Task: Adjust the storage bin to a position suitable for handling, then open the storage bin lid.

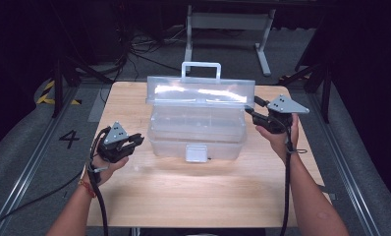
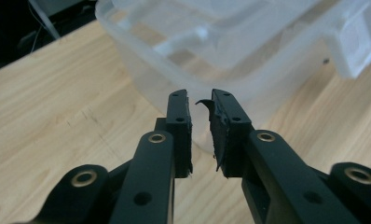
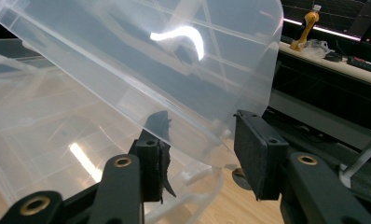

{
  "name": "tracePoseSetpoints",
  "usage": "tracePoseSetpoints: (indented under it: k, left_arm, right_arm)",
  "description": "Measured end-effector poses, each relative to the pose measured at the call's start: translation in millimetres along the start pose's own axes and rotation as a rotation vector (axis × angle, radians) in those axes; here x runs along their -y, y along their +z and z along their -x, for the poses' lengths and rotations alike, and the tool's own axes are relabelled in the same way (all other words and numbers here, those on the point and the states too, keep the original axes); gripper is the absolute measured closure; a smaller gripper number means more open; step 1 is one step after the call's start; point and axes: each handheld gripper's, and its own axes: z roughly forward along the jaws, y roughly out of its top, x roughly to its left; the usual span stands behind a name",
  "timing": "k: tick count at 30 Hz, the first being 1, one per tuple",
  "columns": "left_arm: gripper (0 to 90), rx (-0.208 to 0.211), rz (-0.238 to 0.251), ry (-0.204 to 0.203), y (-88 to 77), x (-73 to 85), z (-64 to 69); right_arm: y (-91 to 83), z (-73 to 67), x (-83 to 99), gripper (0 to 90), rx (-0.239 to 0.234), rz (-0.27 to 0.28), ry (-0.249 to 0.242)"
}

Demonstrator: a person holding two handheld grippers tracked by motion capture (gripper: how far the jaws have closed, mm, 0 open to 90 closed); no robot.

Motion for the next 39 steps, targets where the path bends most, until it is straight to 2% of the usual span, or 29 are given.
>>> tracePoseSetpoints:
  k: [2, 3, 5, 12, 15, 18, 20, 21, 25, 28, 30, 34, 39]
  left_arm:
    - [75.1, 0.008, -0.033, 0.015, -1.1, 11.6, 3.1]
    - [73.9, 0.008, -0.033, 0.015, -1.1, 11.6, 3.1]
    - [70.8, 0.016, -0.087, 0.025, -1.7, 28.3, 5.1]
    - [60.6, 0.039, -0.171, 0.002, -4.4, 64.3, 3.2]
    - [55.4, 0.054, -0.175, -0.017, -6.6, 71.8, 1.7]
    - [48.5, 0.052, -0.191, -0.022, -5.7, 77.5, -0.6]
    - [44.3, 0.056, -0.195, -0.048, -4.3, 81.5, -0.9]
    - [43.4, 0.056, -0.195, -0.048, -4.3, 81.5, -0.9]
    - [41.1, 0.065, -0.217, -0.06, -0.7, 89.1, -0.9]
    - [39.6, 0.071, -0.206, -0.071, 0.0, 91.2, -2.7]
    - [39.0, 0.078, -0.19, -0.101, 0.7, 93.5, -3.4]
    - [38.1, 0.074, -0.171, -0.096, 0.5, 96.3, -4.6]
    - [36.6, 0.073, -0.169, -0.093, 1.7, 95.7, -5.1]
  right_arm:
    - [1.3, 1.0, -1.2, 58.2, 0.012, 0.01, -0.002]
    - [1.3, 1.0, -1.2, 58.2, 0.012, 0.01, -0.002]
    - [3.3, 3.2, -3.4, 58.9, 0.015, 0.02, 0.014]
    - [6.8, 4.3, -7.2, 61.7, 0.049, 0.034, 0.013]
    - [7.6, 4.3, -9.2, 62.7, 0.061, 0.032, 0.009]
    - [9.3, 5.2, -11.4, 64.5, 0.075, 0.036, 0.008]
    - [10.8, 6.8, -12.9, 65.6, 0.08, 0.041, 0.016]
    - [10.8, 6.8, -12.9, 65.6, 0.08, 0.041, 0.016]
    - [14.3, 8.1, -16.9, 66.9, 0.102, 0.05, 0.025]
    - [17.0, 9.6, -20.2, 67.7, 0.117, 0.051, 0.032]
    - [18.5, 10.1, -22.5, 68.3, 0.125, 0.048, 0.034]
    - [19.9, 11.8, -26.5, 72.9, 0.148, 0.053, 0.026]
    - [21.7, 13.3, -32.4, 78.0, 0.171, 0.059, 0.021]
